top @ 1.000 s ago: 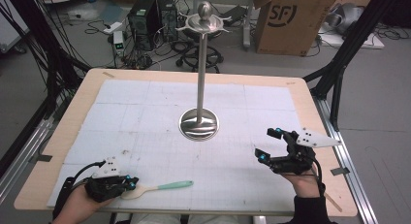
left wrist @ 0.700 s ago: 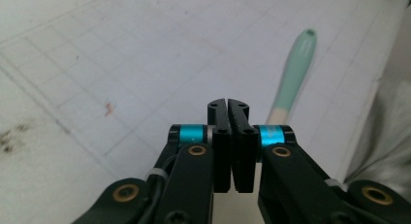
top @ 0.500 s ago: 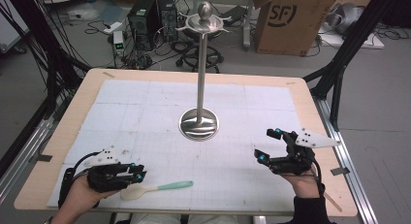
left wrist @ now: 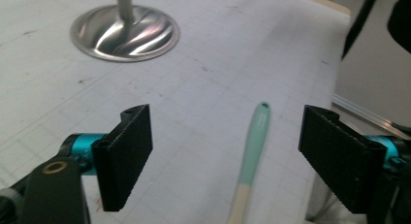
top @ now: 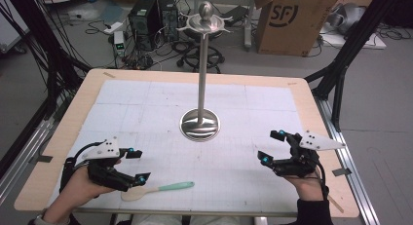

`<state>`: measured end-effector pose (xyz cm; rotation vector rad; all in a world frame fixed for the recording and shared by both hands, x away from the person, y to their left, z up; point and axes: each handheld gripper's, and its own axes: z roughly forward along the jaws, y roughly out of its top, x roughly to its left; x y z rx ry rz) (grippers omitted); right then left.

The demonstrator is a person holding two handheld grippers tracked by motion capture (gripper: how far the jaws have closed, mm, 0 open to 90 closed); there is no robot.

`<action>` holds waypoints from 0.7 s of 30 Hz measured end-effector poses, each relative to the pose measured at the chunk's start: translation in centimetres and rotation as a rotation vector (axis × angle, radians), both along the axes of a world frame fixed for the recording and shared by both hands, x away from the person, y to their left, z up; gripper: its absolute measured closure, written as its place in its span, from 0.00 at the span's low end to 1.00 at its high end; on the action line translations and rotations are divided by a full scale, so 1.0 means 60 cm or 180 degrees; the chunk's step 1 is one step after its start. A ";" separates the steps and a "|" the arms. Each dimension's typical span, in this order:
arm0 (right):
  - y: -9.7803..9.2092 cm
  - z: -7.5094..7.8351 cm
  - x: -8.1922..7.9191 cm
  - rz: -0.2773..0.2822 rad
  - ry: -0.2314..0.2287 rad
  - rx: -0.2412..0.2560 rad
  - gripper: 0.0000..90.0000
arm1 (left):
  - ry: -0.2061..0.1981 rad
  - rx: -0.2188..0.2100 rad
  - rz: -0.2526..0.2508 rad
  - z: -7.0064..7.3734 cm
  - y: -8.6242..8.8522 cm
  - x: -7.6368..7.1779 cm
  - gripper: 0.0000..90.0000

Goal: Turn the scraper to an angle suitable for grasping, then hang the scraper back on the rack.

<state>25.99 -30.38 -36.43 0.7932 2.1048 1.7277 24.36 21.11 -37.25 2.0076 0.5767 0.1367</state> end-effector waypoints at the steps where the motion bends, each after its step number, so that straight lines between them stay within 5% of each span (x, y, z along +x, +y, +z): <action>1: 0.000 0.000 -0.001 0.0001 0.0000 0.0002 0.13 | -0.0039 0.0000 -0.0028 0.005 -0.002 0.000 0.22; 7: -0.006 0.000 -0.005 -0.0016 0.0007 0.0007 0.13 | -0.0121 0.0051 -0.0246 0.021 -0.014 0.008 0.20; 12: -0.012 0.003 -0.008 -0.0042 -0.0018 0.0026 0.13 | -0.0002 0.0114 -0.0366 0.016 -0.032 0.018 0.20; 21: -0.014 0.003 -0.010 -0.0029 -0.0008 0.0035 0.14 | 0.0077 0.0443 -0.0521 0.005 -0.061 0.034 0.23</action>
